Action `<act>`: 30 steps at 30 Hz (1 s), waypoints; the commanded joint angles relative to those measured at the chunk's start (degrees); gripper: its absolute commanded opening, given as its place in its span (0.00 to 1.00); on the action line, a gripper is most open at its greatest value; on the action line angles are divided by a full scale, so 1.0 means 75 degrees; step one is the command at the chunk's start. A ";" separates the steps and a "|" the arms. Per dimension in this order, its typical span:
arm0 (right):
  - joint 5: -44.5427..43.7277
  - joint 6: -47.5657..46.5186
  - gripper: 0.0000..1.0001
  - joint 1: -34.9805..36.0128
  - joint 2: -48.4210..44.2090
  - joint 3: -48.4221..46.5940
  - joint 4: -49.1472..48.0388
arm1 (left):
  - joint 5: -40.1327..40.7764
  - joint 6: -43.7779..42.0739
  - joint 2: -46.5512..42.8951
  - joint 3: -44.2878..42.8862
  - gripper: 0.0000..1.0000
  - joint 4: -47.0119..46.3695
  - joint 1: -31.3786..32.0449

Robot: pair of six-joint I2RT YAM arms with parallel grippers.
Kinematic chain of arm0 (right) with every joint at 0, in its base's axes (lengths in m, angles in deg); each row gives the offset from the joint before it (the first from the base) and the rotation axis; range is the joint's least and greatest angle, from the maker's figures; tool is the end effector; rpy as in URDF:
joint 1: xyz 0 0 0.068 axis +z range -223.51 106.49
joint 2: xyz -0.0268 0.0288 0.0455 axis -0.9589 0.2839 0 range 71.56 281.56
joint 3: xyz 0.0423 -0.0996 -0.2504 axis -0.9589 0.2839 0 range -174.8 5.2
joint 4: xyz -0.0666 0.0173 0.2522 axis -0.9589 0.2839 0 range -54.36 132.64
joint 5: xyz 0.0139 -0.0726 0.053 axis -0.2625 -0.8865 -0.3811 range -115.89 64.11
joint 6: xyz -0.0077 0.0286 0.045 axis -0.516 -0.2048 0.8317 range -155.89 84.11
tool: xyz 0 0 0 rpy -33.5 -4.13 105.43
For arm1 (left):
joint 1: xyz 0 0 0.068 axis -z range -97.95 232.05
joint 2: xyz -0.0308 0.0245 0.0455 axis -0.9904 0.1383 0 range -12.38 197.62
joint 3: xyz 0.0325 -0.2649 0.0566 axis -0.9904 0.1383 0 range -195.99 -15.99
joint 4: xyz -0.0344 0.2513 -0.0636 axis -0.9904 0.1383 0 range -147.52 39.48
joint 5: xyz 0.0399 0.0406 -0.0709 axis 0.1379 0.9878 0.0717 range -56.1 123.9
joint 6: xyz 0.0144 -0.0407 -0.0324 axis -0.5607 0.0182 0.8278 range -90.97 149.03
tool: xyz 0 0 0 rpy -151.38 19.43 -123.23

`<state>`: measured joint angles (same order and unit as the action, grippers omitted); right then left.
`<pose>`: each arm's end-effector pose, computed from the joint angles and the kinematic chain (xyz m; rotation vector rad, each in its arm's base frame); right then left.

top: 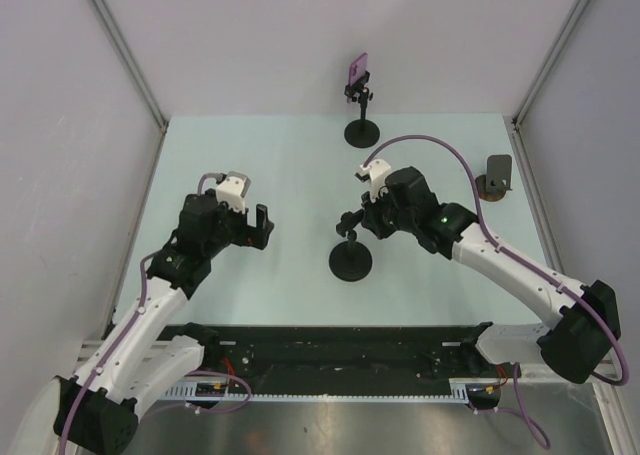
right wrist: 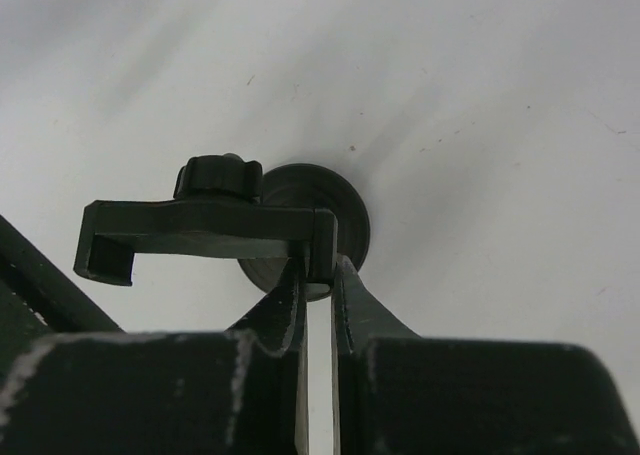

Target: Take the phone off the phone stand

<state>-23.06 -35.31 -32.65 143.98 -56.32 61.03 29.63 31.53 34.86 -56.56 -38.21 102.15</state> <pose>0.2111 0.1847 0.3129 -0.7979 2.0944 0.4533 0.1771 -0.0677 0.2905 0.3587 2.0063 -0.3242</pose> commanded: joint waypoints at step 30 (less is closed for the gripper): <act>0.2692 -0.2175 0.00 -0.7100 0.2518 -0.2696 -0.1194 | 0.0968 -0.0732 -0.0358 0.0313 1.00 -0.0477 0.0145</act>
<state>-9.77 -50.96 -84.36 161.29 -71.33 55.65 35.75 28.52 31.97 -54.22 -39.67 102.93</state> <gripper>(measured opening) 0.086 0.996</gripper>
